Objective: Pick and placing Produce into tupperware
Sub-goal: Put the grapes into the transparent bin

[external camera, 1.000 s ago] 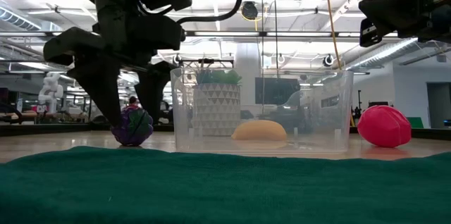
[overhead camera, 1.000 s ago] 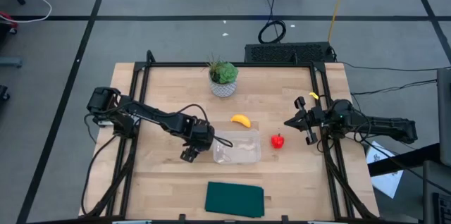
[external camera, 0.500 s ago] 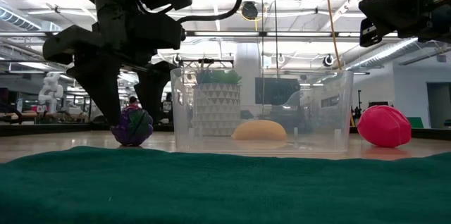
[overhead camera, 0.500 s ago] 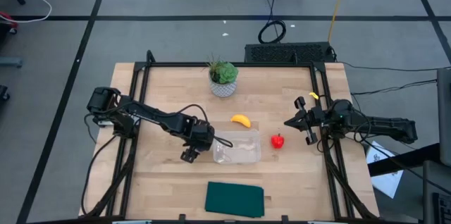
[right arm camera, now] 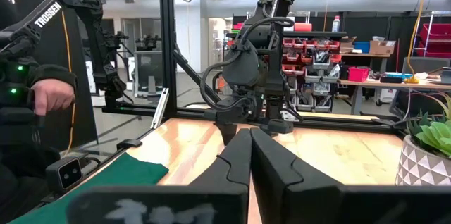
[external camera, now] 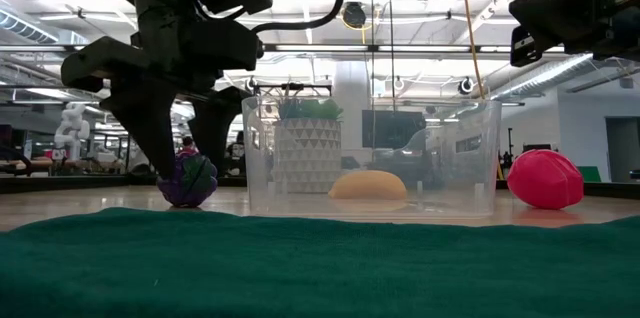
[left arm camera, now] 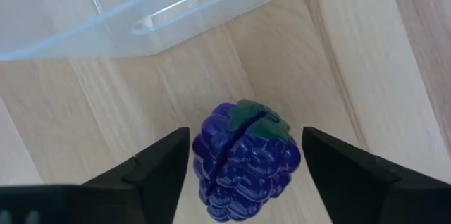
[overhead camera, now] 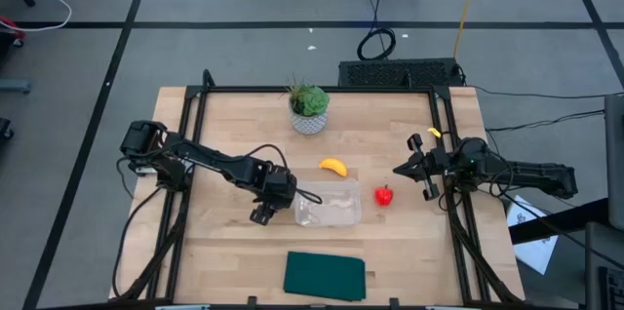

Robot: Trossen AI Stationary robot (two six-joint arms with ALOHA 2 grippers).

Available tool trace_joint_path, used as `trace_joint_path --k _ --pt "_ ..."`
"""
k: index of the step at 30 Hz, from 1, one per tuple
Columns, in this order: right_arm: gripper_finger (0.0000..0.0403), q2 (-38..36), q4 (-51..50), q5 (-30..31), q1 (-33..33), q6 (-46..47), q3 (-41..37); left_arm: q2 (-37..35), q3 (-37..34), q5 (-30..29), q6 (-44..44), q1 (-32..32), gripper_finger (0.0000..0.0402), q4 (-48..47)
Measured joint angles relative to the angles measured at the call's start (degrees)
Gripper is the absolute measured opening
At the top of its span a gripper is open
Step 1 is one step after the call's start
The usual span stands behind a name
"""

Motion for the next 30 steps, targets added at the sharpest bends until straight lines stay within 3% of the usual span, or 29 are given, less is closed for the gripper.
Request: trace_joint_path --k 10,30 --pt "0.0 0.0 0.0 0.0 0.0 0.0 0.0 -0.1 0.1 0.2 0.1 0.0 0.0199 0.4" --pt "0.0 0.0 0.0 0.0 0.0 0.0 0.0 0.1 2.4 -0.1 2.1 0.0 0.0166 -3.7"
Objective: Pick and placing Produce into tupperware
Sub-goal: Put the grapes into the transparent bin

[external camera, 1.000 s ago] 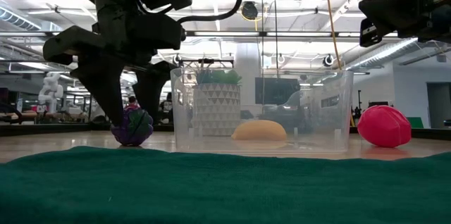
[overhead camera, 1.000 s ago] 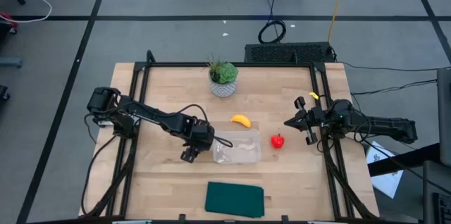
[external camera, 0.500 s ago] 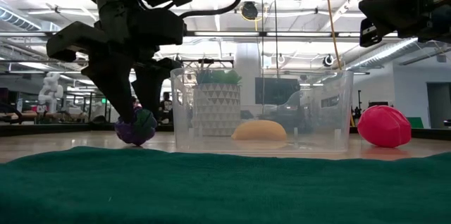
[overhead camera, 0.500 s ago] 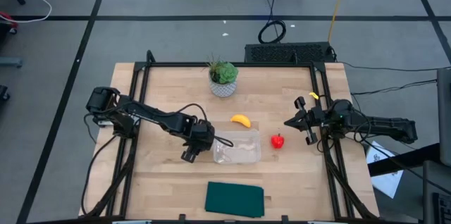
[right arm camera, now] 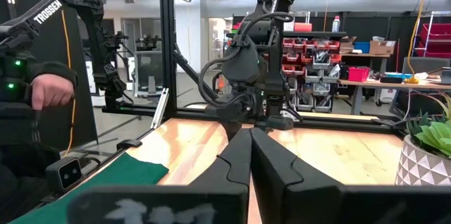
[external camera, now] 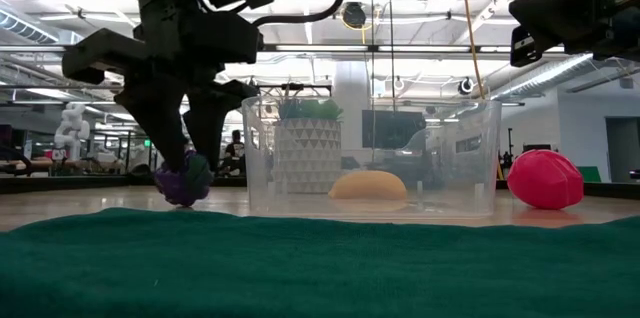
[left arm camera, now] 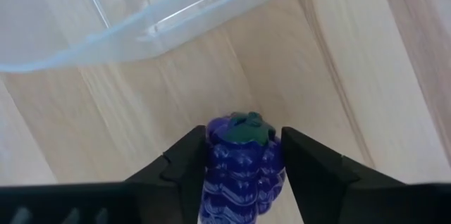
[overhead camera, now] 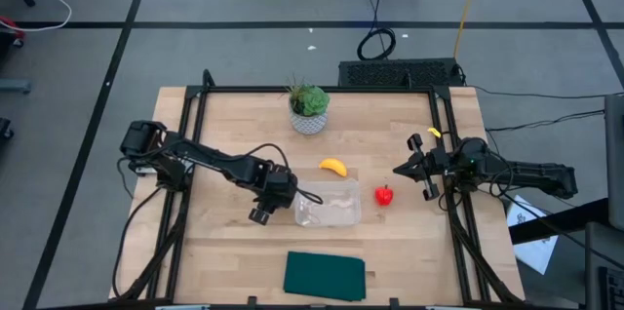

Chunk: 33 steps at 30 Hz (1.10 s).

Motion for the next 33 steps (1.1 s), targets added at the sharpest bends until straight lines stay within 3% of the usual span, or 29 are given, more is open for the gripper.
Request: trace_joint_path --k 33 --pt "0.0 0.0 0.0 0.0 0.0 0.0 0.0 0.0 1.9 -1.2 -1.1 0.0 0.0157 -2.2"
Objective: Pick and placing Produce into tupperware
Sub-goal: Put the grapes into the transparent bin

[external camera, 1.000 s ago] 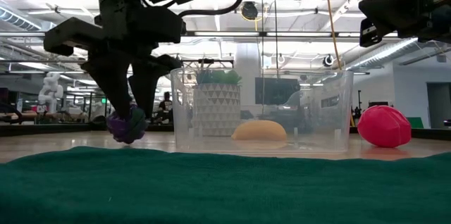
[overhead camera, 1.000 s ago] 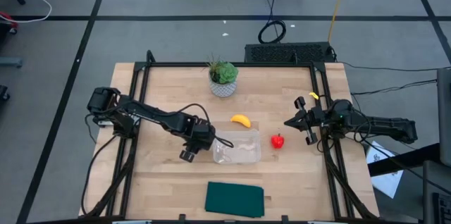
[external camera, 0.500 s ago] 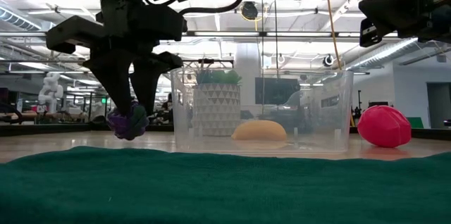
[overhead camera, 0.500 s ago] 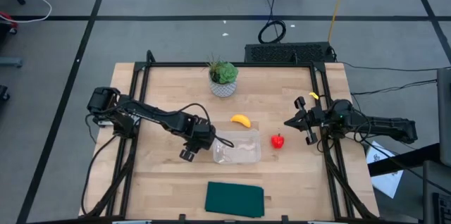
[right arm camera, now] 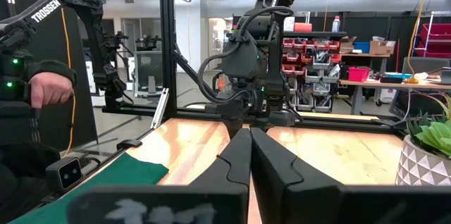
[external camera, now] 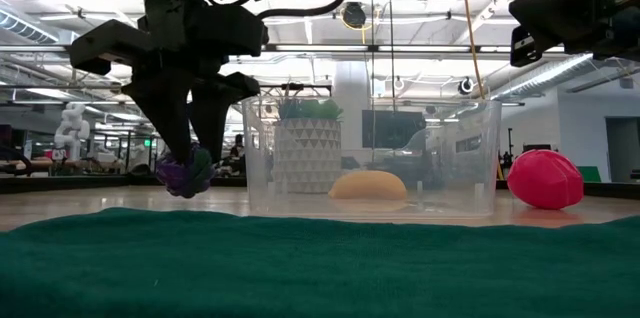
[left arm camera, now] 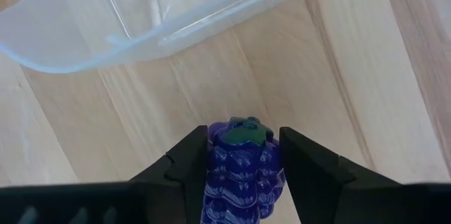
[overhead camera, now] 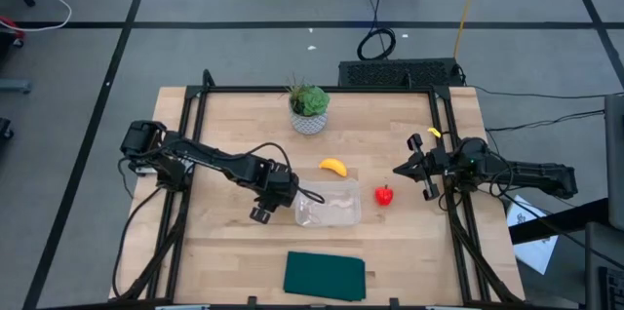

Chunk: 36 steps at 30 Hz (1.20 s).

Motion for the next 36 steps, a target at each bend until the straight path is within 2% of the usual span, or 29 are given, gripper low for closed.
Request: trace_joint_path --k 24,36 --pt "0.0 0.0 0.0 0.0 0.0 0.0 0.0 -0.2 -3.0 1.5 -1.2 0.0 0.0171 4.5" --pt "0.0 0.0 0.0 0.0 0.0 0.0 0.0 0.0 -3.2 1.5 -1.6 0.0 0.0225 4.1"
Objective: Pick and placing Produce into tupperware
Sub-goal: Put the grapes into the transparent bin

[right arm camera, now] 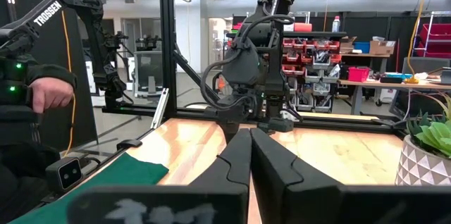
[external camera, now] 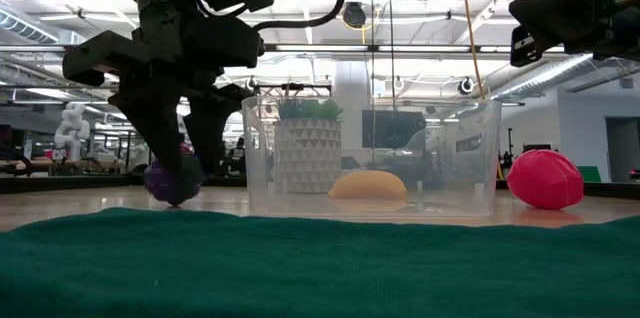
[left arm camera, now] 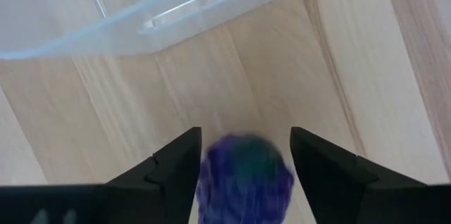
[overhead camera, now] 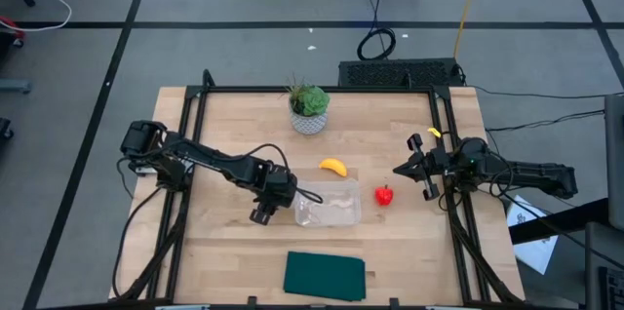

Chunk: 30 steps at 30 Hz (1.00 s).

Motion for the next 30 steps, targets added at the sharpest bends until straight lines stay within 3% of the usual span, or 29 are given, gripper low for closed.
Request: trace_joint_path --k 18,30 --pt "0.0 0.0 0.0 0.0 0.0 0.0 0.0 0.0 0.0 -0.1 -0.1 1.0 0.0291 -2.5" --pt "0.0 0.0 0.0 0.0 0.0 0.0 0.0 0.0 0.0 1.8 5.0 1.4 0.0297 -3.3"
